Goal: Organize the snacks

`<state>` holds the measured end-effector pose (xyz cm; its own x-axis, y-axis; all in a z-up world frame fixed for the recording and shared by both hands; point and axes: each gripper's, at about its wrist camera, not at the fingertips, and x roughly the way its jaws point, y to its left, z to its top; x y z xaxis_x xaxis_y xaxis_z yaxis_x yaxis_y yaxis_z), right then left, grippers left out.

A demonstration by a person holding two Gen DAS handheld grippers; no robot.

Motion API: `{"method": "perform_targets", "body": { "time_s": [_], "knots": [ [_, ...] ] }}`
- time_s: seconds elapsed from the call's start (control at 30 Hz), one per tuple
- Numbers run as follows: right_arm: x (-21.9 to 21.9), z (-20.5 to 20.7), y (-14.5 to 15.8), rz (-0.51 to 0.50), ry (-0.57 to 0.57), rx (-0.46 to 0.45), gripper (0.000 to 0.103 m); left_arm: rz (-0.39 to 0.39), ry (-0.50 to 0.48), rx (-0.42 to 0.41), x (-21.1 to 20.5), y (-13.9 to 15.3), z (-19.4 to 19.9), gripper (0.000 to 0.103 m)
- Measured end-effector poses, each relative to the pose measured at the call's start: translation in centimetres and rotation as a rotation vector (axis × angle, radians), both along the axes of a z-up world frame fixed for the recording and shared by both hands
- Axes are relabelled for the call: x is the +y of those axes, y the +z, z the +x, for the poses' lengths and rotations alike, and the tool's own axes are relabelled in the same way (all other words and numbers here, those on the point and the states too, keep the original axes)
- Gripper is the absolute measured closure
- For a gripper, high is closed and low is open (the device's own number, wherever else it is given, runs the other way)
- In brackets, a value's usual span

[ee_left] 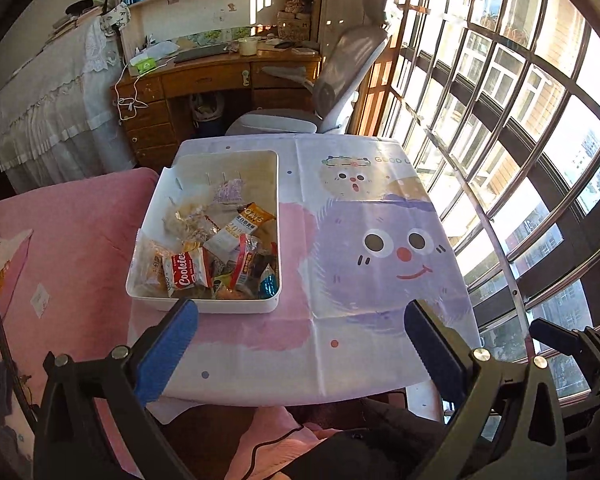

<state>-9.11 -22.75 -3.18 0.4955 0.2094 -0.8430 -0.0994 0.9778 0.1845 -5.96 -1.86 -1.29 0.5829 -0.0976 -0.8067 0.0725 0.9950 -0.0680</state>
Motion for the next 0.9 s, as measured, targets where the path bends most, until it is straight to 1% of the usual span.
{"method": "perform_targets", "body": {
  "time_s": [0.13, 0.3, 0.47, 0.9],
  "knots": [
    [0.4, -0.6, 0.0, -0.007, 0.003, -0.033, 0.003, 0.025, 0.041, -0.008, 0.1, -0.6, -0.7, 0.001],
    [0.2, -0.8, -0.1, -0.014, -0.028, -0.056, 0.003, 0.046, 0.081, 0.0, 0.5, -1.2, -1.1, 0.001],
    [0.3, -0.5, -0.7, -0.016, -0.032, -0.025, 0.003, 0.072, 0.085, -0.021, 0.3, -1.0, -1.4, 0.001],
    [0.6, 0.0, -1.1, -0.028, -0.025, -0.002, 0.003, 0.075, 0.077, -0.024, -0.1, -1.2, -1.3, 0.001]
  ]
}}
